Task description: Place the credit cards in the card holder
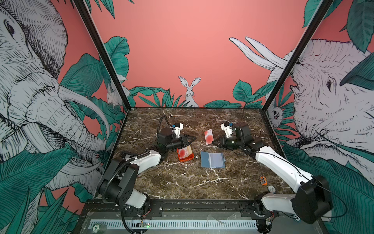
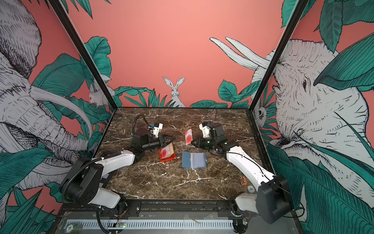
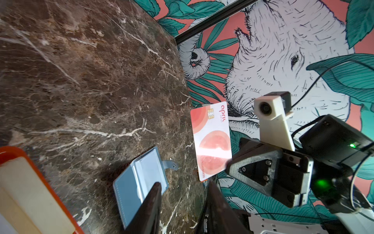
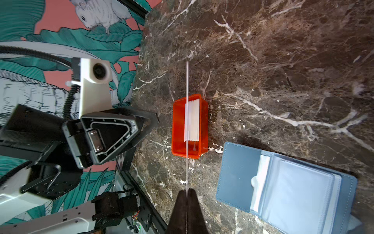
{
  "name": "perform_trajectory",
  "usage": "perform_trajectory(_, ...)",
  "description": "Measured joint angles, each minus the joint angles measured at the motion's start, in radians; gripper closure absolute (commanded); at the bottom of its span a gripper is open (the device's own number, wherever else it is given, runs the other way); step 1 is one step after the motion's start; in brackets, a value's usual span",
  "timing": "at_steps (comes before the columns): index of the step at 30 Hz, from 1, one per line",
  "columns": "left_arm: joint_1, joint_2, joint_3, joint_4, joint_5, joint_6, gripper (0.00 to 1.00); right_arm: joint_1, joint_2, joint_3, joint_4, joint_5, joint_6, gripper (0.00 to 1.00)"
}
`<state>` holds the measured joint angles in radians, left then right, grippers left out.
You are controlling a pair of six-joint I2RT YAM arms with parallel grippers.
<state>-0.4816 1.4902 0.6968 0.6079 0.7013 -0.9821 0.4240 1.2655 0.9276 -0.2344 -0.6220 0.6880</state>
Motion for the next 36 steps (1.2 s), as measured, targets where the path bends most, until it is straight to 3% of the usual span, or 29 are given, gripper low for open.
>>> perform_trajectory(7,-0.047,0.055,0.042,0.121,0.047,-0.082,0.64,-0.084,-0.084,-0.081,0.114,-0.145,0.069,1.0)
perform_trajectory(16,-0.075,0.132,0.082,0.245,0.096,-0.177,0.68,-0.097,-0.089,-0.117,0.227,-0.248,0.146,1.0)
perform_trajectory(36,-0.1,0.205,0.107,0.411,0.133,-0.291,0.84,-0.097,-0.05,-0.154,0.333,-0.311,0.196,1.0)
